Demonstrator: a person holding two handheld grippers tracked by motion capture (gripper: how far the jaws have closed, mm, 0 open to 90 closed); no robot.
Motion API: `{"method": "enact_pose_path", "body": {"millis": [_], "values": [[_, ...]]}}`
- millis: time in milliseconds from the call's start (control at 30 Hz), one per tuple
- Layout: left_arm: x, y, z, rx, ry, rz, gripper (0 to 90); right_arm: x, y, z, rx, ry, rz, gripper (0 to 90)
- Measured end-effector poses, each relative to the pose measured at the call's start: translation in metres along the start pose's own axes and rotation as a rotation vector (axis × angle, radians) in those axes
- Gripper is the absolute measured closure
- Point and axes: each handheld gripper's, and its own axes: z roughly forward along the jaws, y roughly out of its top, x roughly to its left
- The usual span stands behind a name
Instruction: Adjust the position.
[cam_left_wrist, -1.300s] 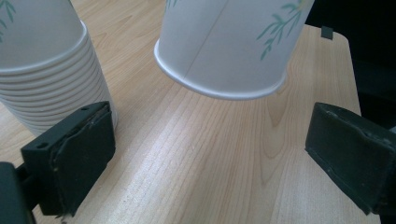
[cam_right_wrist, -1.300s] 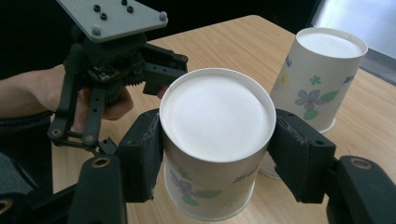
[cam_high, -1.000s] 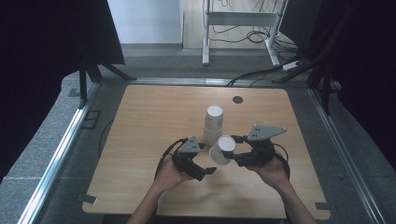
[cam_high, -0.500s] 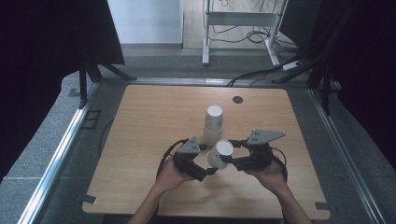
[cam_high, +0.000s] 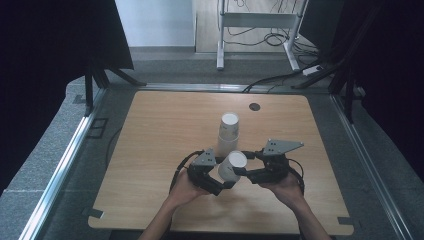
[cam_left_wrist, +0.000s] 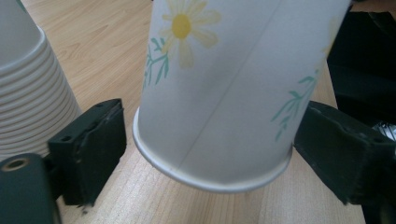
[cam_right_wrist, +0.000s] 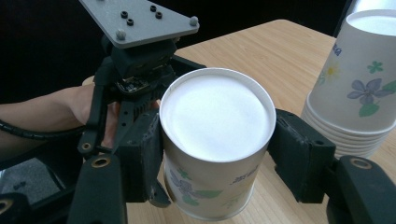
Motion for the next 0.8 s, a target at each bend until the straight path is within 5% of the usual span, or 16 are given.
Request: {"method": "enact_pose_path", "body": {"millis": [800], "values": [[0.0022,-0.0049,0.0013,0.001,-0.022,0.015,28.5,-0.0031,-0.0019,0.0024,0.003,0.026,0.013,37.1]]}}
